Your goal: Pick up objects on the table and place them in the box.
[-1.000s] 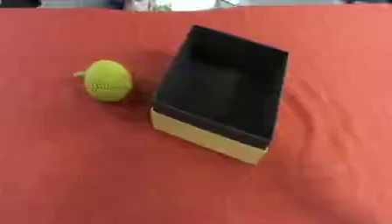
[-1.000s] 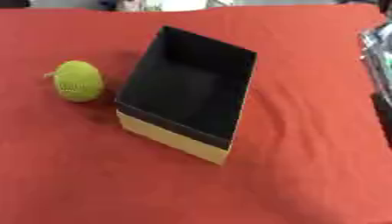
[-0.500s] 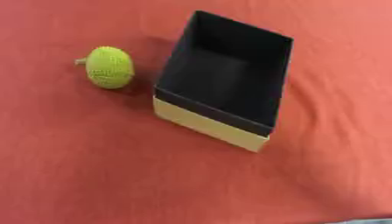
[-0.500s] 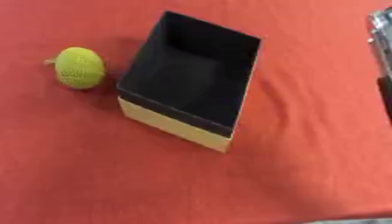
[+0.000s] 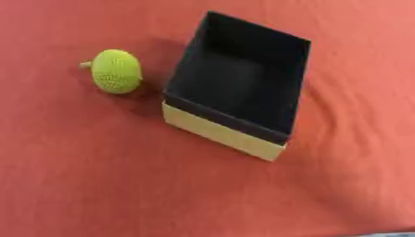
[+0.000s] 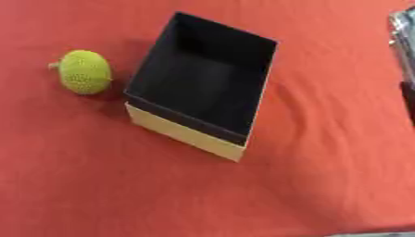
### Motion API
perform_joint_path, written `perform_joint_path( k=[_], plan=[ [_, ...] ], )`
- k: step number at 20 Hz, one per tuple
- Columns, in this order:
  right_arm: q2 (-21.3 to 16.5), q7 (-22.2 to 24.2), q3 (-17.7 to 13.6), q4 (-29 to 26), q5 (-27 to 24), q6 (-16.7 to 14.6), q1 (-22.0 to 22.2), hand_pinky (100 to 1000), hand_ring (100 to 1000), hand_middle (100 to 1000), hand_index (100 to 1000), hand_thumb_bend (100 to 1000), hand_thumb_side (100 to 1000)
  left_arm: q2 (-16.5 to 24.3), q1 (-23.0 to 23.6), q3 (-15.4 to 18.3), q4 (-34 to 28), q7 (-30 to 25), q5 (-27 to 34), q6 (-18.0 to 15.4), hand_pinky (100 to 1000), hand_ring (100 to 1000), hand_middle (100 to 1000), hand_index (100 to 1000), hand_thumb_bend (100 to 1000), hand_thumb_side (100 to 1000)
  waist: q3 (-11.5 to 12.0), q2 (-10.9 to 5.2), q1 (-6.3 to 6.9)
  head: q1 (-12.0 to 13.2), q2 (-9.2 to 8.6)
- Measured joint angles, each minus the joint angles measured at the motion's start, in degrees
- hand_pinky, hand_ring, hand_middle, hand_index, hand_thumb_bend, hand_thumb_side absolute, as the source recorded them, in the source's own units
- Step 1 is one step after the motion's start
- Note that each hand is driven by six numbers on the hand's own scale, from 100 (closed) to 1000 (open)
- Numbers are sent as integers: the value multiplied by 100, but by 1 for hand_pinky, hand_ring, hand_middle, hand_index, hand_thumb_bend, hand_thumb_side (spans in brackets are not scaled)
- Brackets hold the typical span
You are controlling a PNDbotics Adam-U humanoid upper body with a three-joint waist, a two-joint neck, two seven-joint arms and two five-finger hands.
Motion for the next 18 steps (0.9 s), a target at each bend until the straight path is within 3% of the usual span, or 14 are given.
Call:
perform_joint_path(
  k=[3,7,13,18],
  plan=[
    [-19,28,30,0,0,15,-8,825,821,799,897,100,1000,166,-422,-310,2,-1240,-434,-6,963,894,825,925,635,806,5,-3,1,-1,0],
    [-21,81,70,0,0,24,-54,825,820,799,897,100,1000,200,-902,-684,193,-2500,-593,-278,962,895,811,910,651,737,36,-3,1,-18,1],
    [-21,136,105,0,-5,40,-67,826,820,799,897,100,1000,53,-1502,-1225,852,-3790,-484,-462,956,897,812,912,626,647,74,-10,-9,-44,22],
    [-21,142,106,-1,-8,41,-83,826,820,799,897,100,1000,-261,-1922,-1506,1366,-4425,-438,-564,965,905,832,920,617,607,87,-53,-19,-43,49]
  ],
)
